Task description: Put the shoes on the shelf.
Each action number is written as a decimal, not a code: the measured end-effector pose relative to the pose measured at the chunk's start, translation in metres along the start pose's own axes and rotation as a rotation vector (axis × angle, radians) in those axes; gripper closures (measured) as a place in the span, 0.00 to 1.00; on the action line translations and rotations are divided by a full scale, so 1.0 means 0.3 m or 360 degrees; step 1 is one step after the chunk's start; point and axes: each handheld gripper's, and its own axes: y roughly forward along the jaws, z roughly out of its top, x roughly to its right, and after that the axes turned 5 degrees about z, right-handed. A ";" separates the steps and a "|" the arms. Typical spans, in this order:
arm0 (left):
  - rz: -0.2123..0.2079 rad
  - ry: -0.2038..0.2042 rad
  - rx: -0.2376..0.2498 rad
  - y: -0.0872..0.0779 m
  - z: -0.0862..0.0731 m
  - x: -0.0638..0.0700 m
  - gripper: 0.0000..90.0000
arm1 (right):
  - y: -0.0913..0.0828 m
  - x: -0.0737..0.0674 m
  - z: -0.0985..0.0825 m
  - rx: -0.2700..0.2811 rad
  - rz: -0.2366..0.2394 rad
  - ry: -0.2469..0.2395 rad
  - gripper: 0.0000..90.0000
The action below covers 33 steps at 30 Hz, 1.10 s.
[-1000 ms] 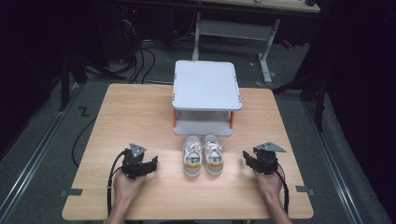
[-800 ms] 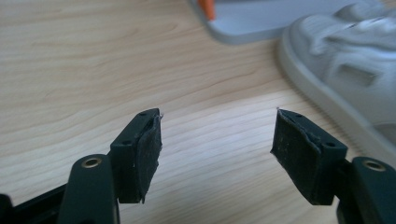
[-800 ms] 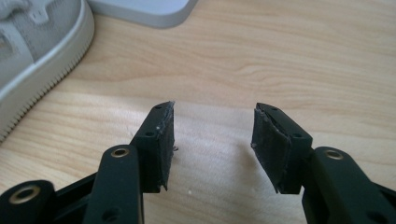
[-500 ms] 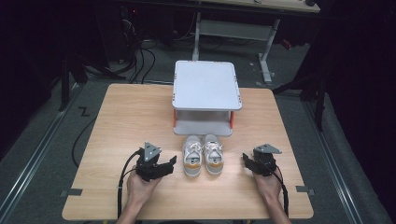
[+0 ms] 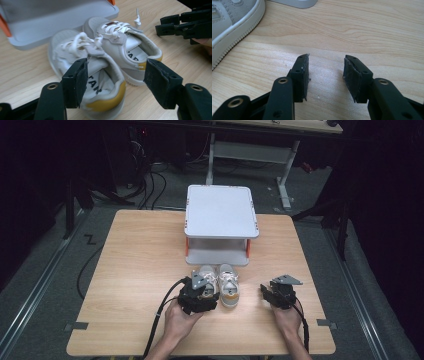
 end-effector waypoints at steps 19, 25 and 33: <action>0.0051 -0.0125 -0.0151 0.053 0.035 0.022 0.50 | 0.000 0.003 0.000 -0.0001 0.0012 0.0014 0.62; 0.0097 -0.0124 -0.0169 0.074 0.044 0.032 0.51 | 0.000 0.002 0.000 0.0002 -0.0005 0.0011 0.62; 0.0079 -0.0177 -0.0235 0.097 0.055 0.028 0.52 | 0.000 0.003 0.001 0.0000 -0.0008 0.0012 0.62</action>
